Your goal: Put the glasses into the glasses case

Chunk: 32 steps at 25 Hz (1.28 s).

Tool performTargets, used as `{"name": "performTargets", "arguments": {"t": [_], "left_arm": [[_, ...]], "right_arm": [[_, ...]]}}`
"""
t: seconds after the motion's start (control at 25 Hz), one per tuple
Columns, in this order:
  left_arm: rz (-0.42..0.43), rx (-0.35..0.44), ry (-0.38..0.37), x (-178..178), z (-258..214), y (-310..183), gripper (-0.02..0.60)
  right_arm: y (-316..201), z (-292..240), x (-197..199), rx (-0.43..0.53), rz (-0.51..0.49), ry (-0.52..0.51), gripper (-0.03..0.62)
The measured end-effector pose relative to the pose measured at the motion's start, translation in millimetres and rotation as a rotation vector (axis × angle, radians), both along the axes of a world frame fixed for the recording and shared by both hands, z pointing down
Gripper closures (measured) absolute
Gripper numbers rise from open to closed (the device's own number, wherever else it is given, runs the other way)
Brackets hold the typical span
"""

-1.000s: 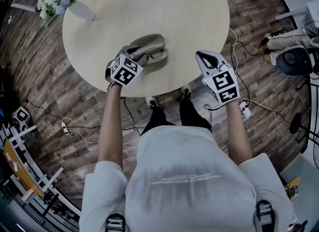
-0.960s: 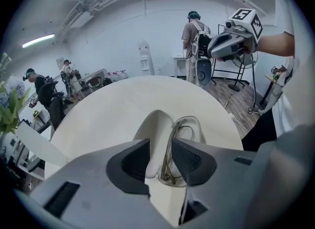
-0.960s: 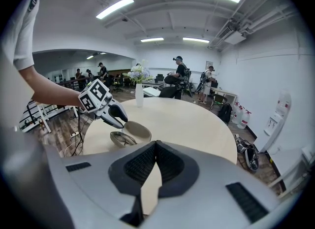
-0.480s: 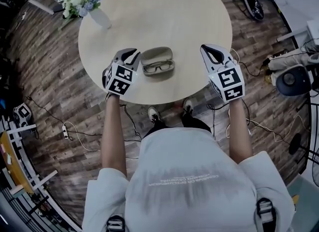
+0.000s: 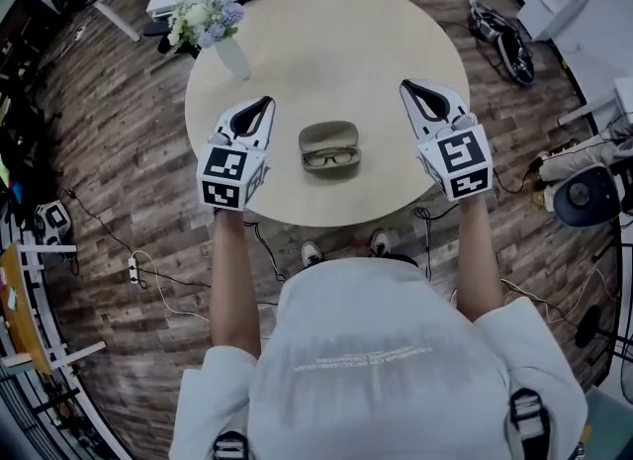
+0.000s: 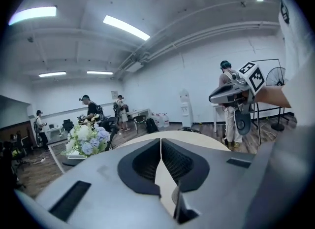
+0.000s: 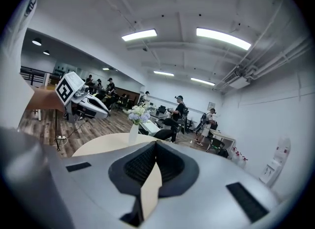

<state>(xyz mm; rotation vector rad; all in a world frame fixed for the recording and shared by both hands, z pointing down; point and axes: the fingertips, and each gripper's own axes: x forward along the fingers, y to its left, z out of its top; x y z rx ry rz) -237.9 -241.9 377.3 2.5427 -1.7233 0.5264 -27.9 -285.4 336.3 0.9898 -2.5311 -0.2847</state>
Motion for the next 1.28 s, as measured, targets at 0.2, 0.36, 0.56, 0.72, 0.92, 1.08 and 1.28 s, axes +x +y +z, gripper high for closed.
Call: {"name": "performTargets", "arguments": {"t": [0.2,0.36,0.56,0.72,0.92,1.08,1.28], "left_arm": [[-0.025,0.058,-0.01,-3,-23,11,0.561],[-0.029,0.091,-0.032,-5,-42,15,0.561],[-0.039,0.136,-0.041,-11,-64,17,0.561],[-0.036,0.174,-0.049,-13,-79,20,0.561],[-0.04,0.203,-0.067,-15,-93,22,0.561],[-0.049,0.211,-0.074,-16,-99,23,0.561],[-0.042,0.21,-0.097,-10,-99,23,0.563]], "right_arm": [[1,-20,-13,0.048,-0.037,-0.01,0.593],[-2,-33,-22,0.07,-0.044,-0.021,0.594],[-1,-47,-32,0.097,-0.057,-0.029,0.592],[1,-58,-37,0.12,-0.066,-0.034,0.593],[2,-65,-43,0.137,-0.075,-0.04,0.594],[3,-68,-48,0.149,-0.09,-0.033,0.594],[2,-68,-48,0.153,-0.097,-0.03,0.594]]}}
